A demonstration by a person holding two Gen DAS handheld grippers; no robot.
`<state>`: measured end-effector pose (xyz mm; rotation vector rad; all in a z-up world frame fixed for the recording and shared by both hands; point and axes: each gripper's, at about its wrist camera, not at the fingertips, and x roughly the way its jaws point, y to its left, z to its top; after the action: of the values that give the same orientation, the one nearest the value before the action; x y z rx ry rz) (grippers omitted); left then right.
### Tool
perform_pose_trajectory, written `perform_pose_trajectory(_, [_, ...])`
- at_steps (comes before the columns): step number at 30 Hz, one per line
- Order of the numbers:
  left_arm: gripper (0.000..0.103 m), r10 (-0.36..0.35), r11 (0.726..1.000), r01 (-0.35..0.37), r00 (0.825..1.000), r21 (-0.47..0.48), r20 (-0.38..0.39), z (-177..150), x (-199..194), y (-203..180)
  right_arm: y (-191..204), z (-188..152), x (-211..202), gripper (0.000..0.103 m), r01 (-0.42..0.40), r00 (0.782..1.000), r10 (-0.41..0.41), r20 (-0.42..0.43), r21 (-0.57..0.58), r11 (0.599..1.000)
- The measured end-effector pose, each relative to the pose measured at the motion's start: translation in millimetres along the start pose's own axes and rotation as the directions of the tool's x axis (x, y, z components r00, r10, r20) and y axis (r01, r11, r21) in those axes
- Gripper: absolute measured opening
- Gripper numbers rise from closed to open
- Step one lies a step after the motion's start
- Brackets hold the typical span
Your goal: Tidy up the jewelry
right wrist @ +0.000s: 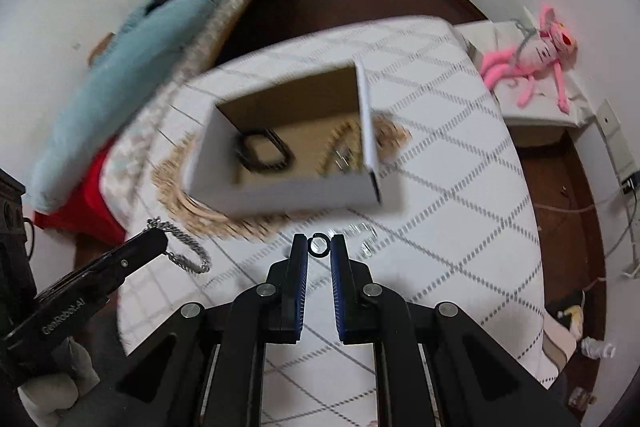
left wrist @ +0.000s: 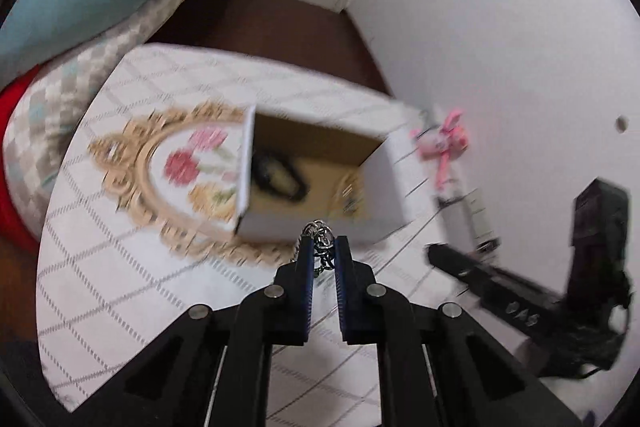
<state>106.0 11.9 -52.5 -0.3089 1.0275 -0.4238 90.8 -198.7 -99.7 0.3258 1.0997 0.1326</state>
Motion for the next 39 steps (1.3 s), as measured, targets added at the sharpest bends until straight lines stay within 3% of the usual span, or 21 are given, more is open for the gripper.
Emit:
perform_pose_trajectory(3, [0.007,-0.031,0.999,0.031,0.999,0.012,0.017,32.2,0.5,-11.7,9.2,25.7,-13.4,0.012,-0.04,0.999,0.041,0.032,-0.013,0.999])
perform_pose_trajectory(9, [0.008,0.015,0.999,-0.013,0.999,0.038,-0.038,71.8,38.1,-9.4,22.2,84.9,6.9,0.012,-0.03,0.999,0.031,0.011,-0.072,0.997])
perform_pose_trajectory(12, [0.009,0.107,0.992,-0.1,0.991,0.074,-0.085,80.4,60.9,-4.7,23.6,104.6,33.7,0.012,-0.015,0.999,0.011,-0.048,-0.095,0.995])
perform_pose_trajectory(15, [0.014,0.226,0.972,-0.216,0.966,0.091,-0.129,80.1,80.1,5.1,23.2,116.5,61.0,0.012,0.007,0.994,-0.02,-0.108,-0.116,0.993])
perform_pose_trajectory(18, [0.043,0.301,0.953,-0.292,0.939,0.078,-0.166,80.1,95.1,20.4,18.9,122.6,82.5,0.014,0.018,0.985,-0.035,-0.166,-0.103,0.995])
perform_pose_trajectory(20, [0.072,0.34,0.941,-0.334,0.928,0.062,-0.151,79.6,95.1,30.2,17.4,124.9,88.4,0.032,0.036,0.984,-0.053,-0.172,-0.103,0.994])
perform_pose_trajectory(22, [0.073,0.382,0.924,-0.378,0.915,0.058,-0.132,77.9,93.3,36.9,15.6,125.4,87.8,0.043,0.053,0.985,-0.069,-0.16,-0.104,0.993])
perform_pose_trajectory(25, [0.075,0.424,0.906,-0.42,0.9,0.056,-0.104,74.8,90.1,42.0,11.1,123.7,83.0,0.051,0.093,0.985,-0.109,-0.135,-0.116,0.989])
perform_pose_trajectory(27, [0.088,0.436,0.9,-0.432,0.896,0.061,-0.082,72.3,88.4,42.5,8.1,122.8,79.2,0.06,0.13,0.983,-0.144,-0.116,-0.118,0.984])
perform_pose_trajectory(28, [0.103,0.434,0.9,-0.43,0.898,0.067,-0.071,70.1,88.0,42.3,6.9,121.0,76.9,0.069,0.157,0.98,-0.17,-0.105,-0.119,0.98])
perform_pose_trajectory(29, [0.103,0.433,0.901,-0.428,0.899,0.072,-0.065,69.8,88.6,41.7,6.6,120.9,74.7,0.081,0.172,0.978,-0.184,-0.096,-0.121,0.978])
perform_pose_trajectory(31, [0.103,0.443,0.895,-0.437,0.894,0.088,-0.068,65.1,91.0,41.4,4.5,115.0,72.3,0.093,0.247,0.963,-0.26,-0.078,-0.141,0.959])
perform_pose_trajectory(34, [0.103,0.452,0.89,-0.445,0.889,0.095,-0.07,60.5,93.1,38.9,2.7,106.6,74.7,0.101,0.305,0.943,-0.321,-0.086,-0.155,0.94])
perform_pose_trajectory(39, [0.103,0.457,0.888,-0.451,0.888,0.096,-0.058,58.7,85.5,32.2,-1.0,96.3,73.6,0.102,0.328,0.935,-0.343,-0.086,-0.155,0.932])
